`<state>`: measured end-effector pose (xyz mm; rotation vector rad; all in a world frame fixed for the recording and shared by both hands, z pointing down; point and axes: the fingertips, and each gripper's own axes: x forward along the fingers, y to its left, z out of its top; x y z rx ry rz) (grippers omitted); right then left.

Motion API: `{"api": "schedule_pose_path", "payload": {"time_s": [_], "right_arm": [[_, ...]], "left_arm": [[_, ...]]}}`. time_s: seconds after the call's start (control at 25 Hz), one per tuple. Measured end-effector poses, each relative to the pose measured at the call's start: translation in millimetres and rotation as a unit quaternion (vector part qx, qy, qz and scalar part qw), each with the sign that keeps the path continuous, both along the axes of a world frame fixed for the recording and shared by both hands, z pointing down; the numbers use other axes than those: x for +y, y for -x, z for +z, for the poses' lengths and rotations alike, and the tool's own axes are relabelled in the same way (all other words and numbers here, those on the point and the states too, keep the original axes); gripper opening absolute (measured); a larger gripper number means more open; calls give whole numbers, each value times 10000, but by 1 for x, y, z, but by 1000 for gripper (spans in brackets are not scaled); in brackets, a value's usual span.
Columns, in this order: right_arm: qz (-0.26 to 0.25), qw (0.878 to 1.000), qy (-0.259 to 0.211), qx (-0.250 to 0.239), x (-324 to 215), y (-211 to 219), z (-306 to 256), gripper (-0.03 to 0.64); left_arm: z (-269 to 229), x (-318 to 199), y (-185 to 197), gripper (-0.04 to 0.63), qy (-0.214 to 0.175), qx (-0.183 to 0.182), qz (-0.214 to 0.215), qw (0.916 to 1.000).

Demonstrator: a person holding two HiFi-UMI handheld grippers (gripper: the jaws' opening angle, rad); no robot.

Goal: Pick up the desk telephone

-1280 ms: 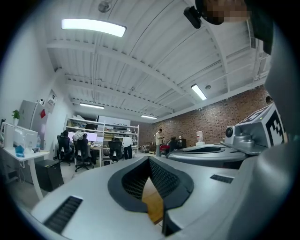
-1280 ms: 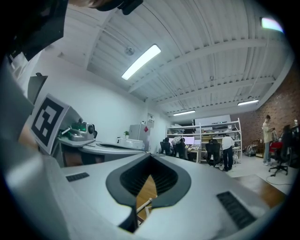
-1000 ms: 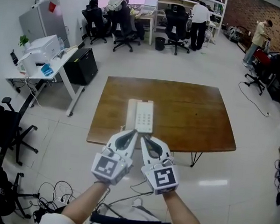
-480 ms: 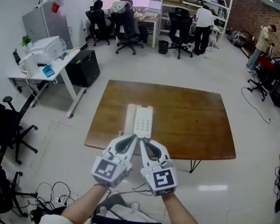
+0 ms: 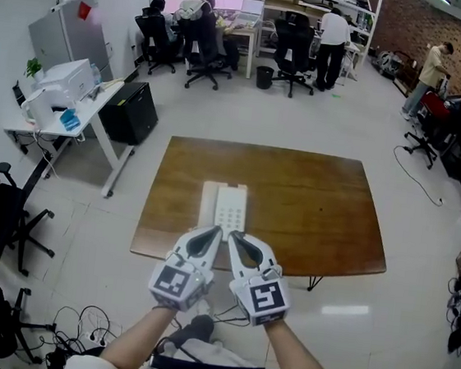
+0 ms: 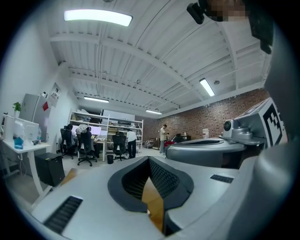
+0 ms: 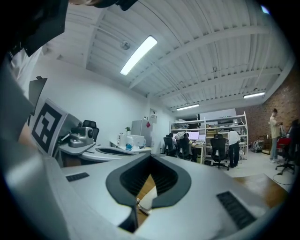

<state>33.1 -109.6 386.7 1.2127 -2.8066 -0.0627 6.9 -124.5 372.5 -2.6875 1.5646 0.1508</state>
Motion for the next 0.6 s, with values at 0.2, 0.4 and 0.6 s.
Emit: {"api": "schedule_pose_path", "payload": {"time_s": [0.2, 0.4, 0.6], "right_arm": [[6, 9997, 227, -40, -29, 2, 11, 0], [27, 9997, 263, 10, -53, 4, 18, 0], [127, 9991, 406, 80, -76, 6, 28, 0]], "left_arm": [[9, -30, 5, 3, 137, 29, 66, 9999], [17, -55, 11, 3, 269, 100, 175, 9994], [26, -78, 11, 3, 366, 97, 284, 9989]]}}
